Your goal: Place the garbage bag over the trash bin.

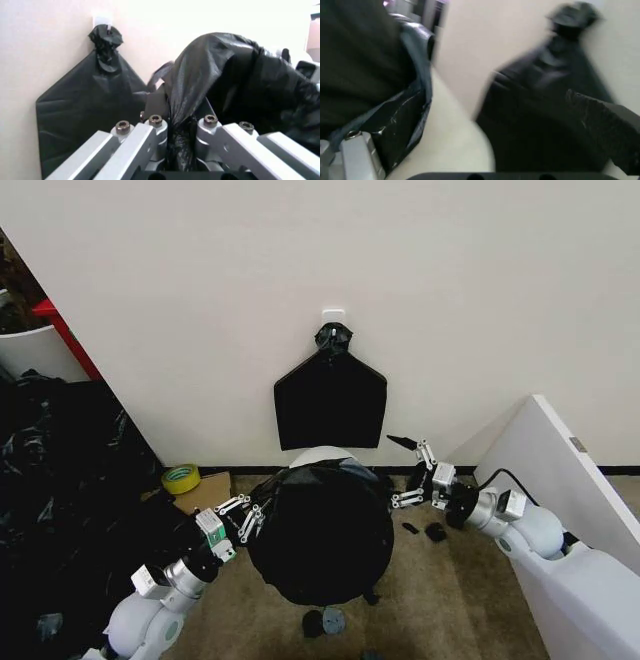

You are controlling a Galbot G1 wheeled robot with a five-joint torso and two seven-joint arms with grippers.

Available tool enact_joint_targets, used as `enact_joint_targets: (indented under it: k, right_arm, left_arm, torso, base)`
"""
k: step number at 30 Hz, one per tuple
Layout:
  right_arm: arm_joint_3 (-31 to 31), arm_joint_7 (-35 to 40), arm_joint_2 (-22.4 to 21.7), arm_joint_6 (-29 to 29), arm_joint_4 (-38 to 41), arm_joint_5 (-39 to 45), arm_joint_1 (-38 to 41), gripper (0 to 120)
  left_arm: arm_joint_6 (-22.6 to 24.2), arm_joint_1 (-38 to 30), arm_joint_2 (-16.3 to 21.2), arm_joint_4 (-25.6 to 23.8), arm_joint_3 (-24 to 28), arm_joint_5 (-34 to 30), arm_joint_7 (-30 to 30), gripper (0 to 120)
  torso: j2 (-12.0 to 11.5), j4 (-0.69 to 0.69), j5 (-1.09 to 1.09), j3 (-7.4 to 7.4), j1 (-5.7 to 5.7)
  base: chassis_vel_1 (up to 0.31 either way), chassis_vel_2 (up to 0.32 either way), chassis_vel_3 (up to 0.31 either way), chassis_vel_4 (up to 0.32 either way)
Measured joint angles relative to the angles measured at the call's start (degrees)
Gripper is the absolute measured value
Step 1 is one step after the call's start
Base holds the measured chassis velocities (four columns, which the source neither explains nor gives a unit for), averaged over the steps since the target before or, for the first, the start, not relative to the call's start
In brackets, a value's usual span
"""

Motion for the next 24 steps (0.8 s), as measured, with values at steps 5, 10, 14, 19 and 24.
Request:
enact_joint_targets:
  k: [5, 10, 14, 19, 24]
  right_arm:
    - [-1.3, 9.1, 0.5, -1.6, 0.8, -3.1, 0.2, 100]
    - [-2.2, 13.5, 0.7, -1.3, 1.6, -4.1, 0.1, 100]
    - [-2.1, 8.3, 0.5, 2.6, 1.4, 0.4, 0.0, 100]
    - [0.0, -5.7, 0.5, 6.1, 0.2, 9.5, 0.0, 100]
    - [1.7, -2.9, 0.9, 6.0, 1.9, 10.8, -0.7, 100]
  left_arm:
    - [0.1, 0.4, -0.3, 0.0, 0.0, 0.0, 0.7, 4]
    - [0.2, 0.7, -0.6, -0.2, 0.1, 0.0, 0.0, 4]
    - [0.9, 0.4, -0.9, -0.1, 0.1, -1.2, -2.5, 4]
    - [2.4, 0.0, -1.4, 0.5, 0.2, -3.8, -5.4, 4]
    - [4.9, -0.2, -1.9, 0.8, 0.5, -7.5, -7.7, 4]
  torso:
    - [0.0, 0.00, 0.00, 0.00, 0.00]
    - [0.0, 0.00, 0.00, 0.00, 0.00]
    - [0.0, 0.00, 0.00, 0.00, 0.00]
    - [0.0, 0.00, 0.01, 0.00, 0.00]
    - [0.0, 0.00, 0.01, 0.00, 0.00]
  base:
    - [0.000, 0.000, 0.000, 0.000]
    - [0.000, 0.000, 0.000, 0.000]
    - [0.000, 0.000, 0.000, 0.000]
    - [0.000, 0.000, 0.000, 0.000]
    - [0.000, 0.000, 0.000, 0.000]
